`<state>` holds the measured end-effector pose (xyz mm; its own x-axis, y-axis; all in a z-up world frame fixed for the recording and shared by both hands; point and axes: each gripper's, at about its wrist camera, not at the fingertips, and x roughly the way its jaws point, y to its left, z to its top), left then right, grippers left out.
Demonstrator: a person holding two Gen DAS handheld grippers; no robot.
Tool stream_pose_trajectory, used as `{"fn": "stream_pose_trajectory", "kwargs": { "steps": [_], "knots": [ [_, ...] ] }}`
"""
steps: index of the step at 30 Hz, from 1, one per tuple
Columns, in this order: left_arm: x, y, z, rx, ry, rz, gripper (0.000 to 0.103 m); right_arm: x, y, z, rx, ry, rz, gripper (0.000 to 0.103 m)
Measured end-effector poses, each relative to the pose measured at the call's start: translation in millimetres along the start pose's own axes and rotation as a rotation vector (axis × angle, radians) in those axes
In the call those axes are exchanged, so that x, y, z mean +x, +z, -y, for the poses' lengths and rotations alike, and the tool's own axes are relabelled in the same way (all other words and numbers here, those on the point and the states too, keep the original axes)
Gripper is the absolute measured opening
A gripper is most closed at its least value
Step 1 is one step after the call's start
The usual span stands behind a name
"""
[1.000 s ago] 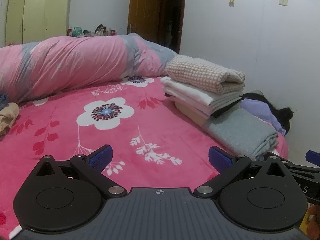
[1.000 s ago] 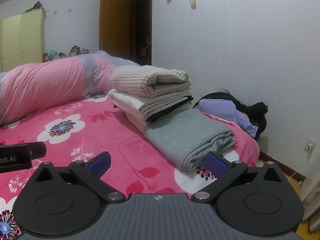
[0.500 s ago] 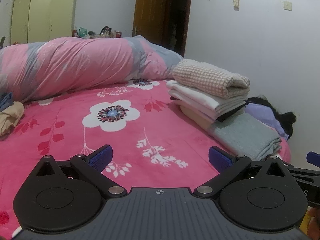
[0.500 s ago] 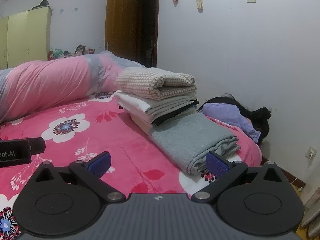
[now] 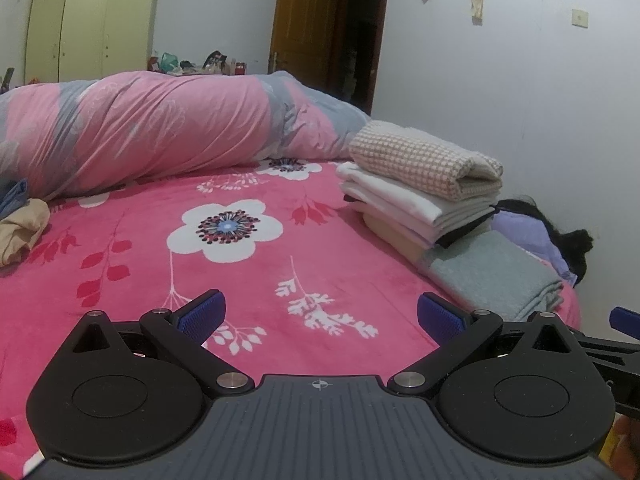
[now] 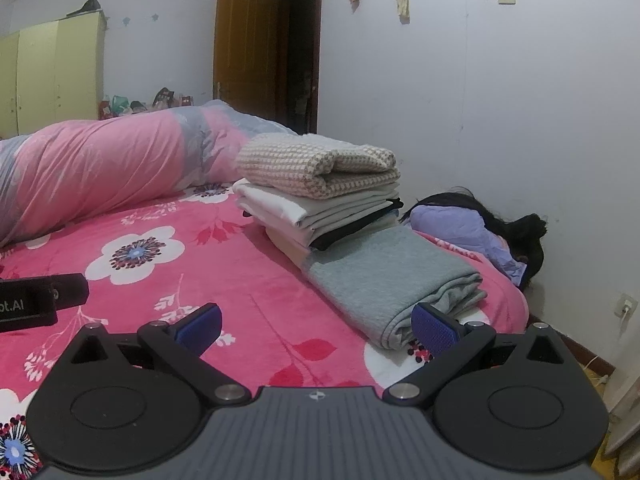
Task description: Fold clothes
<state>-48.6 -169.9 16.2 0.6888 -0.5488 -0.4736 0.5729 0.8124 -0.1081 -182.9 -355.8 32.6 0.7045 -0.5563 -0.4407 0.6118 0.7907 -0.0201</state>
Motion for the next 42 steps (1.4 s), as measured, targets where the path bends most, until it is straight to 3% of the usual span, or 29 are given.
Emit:
{"fn": "stream_pose_trajectory", "kwargs": {
  "steps": [42],
  "knots": [
    [1,-6,14,0.040,-0.002,-0.008,0.103,4,-1,8,-0.001,-0.019,-0.020,0.103]
  ]
}}
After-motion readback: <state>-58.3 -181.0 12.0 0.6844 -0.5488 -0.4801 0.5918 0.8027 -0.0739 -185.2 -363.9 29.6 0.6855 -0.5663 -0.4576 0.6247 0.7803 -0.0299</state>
